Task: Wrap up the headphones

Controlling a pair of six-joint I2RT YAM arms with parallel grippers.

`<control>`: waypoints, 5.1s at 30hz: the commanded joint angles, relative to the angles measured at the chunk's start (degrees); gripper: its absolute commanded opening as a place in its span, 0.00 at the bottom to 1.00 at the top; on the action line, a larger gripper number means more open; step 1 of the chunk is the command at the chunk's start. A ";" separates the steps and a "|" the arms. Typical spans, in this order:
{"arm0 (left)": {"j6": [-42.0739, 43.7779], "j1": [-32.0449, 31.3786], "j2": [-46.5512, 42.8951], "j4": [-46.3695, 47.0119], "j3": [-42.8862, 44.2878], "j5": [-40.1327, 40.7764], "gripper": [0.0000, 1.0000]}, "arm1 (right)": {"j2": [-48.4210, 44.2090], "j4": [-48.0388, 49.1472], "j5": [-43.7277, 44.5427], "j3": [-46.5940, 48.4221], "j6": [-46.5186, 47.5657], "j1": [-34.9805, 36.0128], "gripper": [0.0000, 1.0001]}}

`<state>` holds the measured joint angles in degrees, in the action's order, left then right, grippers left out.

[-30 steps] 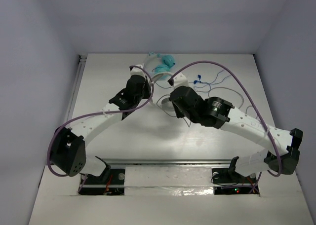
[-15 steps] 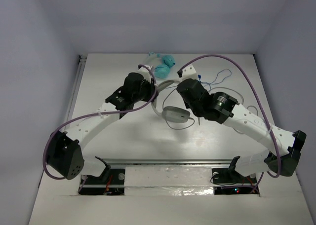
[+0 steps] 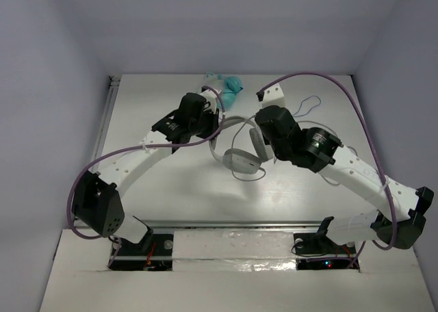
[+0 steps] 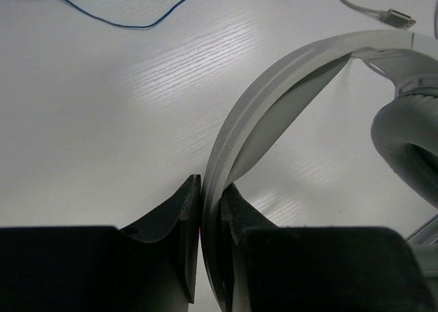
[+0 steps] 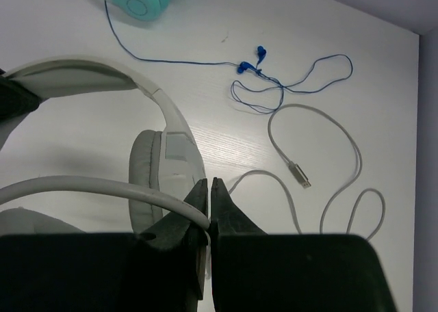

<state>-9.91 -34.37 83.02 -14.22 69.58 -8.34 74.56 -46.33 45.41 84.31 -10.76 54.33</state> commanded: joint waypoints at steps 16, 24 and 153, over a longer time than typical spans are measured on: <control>1.48 -0.08 -4.79 3.93 2.49 -22.24 0.00 | -0.74 6.07 1.35 -3.98 0.04 -5.02 0.05; -0.98 -0.08 -7.09 6.04 5.39 -26.99 0.00 | -5.38 8.09 -3.47 -8.81 -3.73 -5.02 0.08; -14.97 16.01 -7.35 1.30 6.53 19.14 0.00 | -6.71 19.88 -33.81 -19.63 -16.14 10.54 0.00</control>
<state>-27.49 -18.00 76.58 -13.65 72.36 10.24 69.69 -25.21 10.15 61.39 -28.64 64.27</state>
